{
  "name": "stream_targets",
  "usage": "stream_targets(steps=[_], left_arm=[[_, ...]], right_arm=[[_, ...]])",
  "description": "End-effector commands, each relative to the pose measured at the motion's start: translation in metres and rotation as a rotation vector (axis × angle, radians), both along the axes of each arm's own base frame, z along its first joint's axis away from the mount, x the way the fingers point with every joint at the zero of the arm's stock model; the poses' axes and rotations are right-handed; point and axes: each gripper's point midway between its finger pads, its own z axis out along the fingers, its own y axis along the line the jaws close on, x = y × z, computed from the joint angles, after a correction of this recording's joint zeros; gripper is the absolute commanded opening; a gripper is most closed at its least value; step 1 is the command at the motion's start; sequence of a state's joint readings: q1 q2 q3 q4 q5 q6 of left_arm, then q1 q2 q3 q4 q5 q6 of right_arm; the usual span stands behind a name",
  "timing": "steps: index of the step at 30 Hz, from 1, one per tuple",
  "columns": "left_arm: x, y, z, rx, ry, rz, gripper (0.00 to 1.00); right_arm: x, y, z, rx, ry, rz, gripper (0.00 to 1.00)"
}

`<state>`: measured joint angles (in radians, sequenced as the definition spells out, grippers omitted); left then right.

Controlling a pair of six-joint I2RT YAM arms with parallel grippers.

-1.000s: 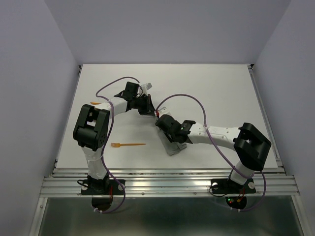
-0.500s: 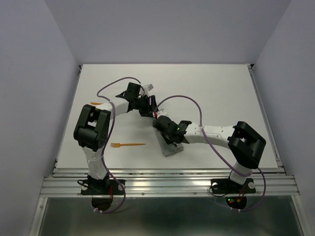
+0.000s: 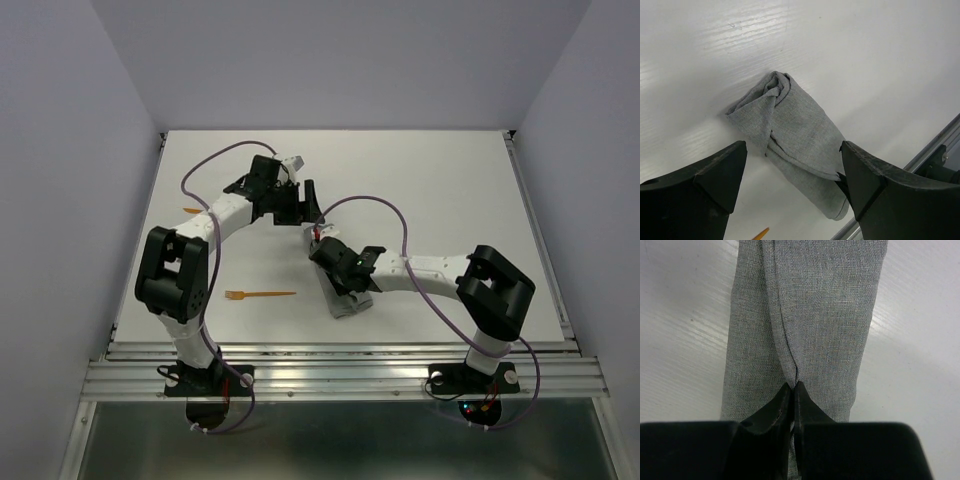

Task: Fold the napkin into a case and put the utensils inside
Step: Smooth out the smaller rectangle-folded napkin at the center of the board.

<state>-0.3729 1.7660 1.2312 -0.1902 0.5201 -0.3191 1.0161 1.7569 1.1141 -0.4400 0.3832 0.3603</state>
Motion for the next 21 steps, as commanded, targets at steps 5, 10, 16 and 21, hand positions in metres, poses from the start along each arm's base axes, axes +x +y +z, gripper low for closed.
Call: stream_targets(steps=[5,10,16,21], left_arm=[[-0.012,0.021,0.043,0.015,-0.084,0.110,0.66],[-0.061,0.035,0.008,0.037,0.007,0.157,0.05],[-0.117,0.002,-0.027,-0.038,0.109,0.055,0.00],[-0.128,-0.016,-0.041,-0.067,0.141,0.019,0.00]], right_arm=[[0.004,0.018,0.014,0.072,-0.024,-0.001,0.01],[0.005,0.020,0.016,0.080,-0.027,0.000,0.01],[0.006,0.022,0.017,0.079,-0.027,0.004,0.01],[0.007,0.025,0.017,0.086,-0.025,0.007,0.01]])
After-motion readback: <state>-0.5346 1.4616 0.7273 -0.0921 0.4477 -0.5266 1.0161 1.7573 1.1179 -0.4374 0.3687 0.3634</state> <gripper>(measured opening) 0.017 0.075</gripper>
